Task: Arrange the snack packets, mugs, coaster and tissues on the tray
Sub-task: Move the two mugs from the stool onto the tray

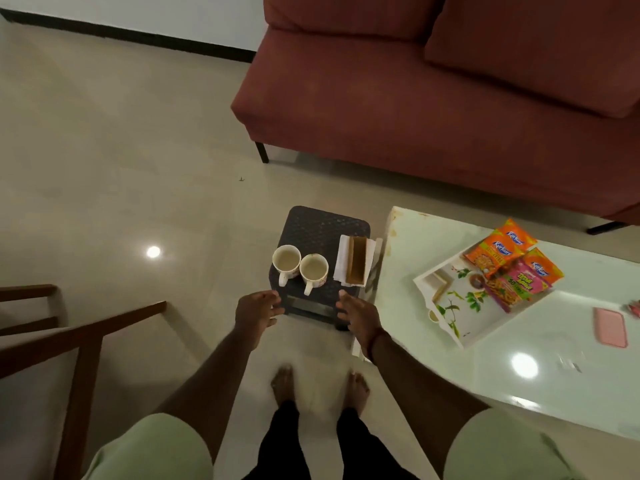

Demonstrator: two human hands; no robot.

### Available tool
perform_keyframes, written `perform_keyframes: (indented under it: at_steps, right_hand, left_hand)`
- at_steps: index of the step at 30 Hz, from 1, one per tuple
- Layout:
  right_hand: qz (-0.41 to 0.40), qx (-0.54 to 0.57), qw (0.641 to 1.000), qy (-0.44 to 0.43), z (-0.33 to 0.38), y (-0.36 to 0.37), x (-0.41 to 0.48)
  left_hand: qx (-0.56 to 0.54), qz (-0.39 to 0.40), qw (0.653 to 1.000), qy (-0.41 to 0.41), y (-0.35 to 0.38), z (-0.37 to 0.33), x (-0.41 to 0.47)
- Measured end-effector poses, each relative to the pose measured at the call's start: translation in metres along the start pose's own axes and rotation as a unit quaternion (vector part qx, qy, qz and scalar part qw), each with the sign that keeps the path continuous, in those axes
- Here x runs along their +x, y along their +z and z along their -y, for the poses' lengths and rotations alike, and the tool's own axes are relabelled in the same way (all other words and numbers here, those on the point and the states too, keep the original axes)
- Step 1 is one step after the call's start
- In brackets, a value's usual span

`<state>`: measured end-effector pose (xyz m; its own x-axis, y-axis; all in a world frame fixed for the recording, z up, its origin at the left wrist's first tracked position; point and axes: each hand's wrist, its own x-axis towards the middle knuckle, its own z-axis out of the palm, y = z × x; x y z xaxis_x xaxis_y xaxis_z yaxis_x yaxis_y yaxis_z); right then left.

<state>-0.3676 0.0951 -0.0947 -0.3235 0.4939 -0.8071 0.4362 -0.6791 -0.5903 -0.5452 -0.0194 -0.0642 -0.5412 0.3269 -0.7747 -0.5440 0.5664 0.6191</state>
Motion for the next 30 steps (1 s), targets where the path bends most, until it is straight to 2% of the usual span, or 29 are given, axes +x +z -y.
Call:
perform_keyframes:
  at_steps: [6,10,14,20,25,30]
  right_hand:
    - [-0.035,0.028,0.998,0.035,-0.002,0.047,0.041]
    - [-0.043,0.007,0.998,0.048,-0.013,0.071,0.068]
    - [-0.051,0.02,0.996,0.073,-0.02,0.089,0.094]
    - [-0.049,0.03,0.991,0.122,-0.018,0.102,0.12]
    - [-0.047,0.03,0.984,0.167,-0.021,0.104,0.134]
    - [-0.008,0.075,0.979,0.189,-0.022,0.106,0.139]
  left_hand:
    - [0.055,0.037,0.998,-0.02,-0.012,-0.003,0.06]
    - [0.097,0.076,0.992,-0.02,-0.019,0.006,0.096]
    - [0.075,0.099,0.991,-0.04,-0.017,0.012,0.124]
    - [0.053,0.052,0.996,-0.053,-0.002,0.018,0.157]
    - [0.112,0.039,0.991,-0.065,0.008,0.024,0.174]
    - [0.126,0.076,0.985,-0.087,0.012,0.027,0.18]
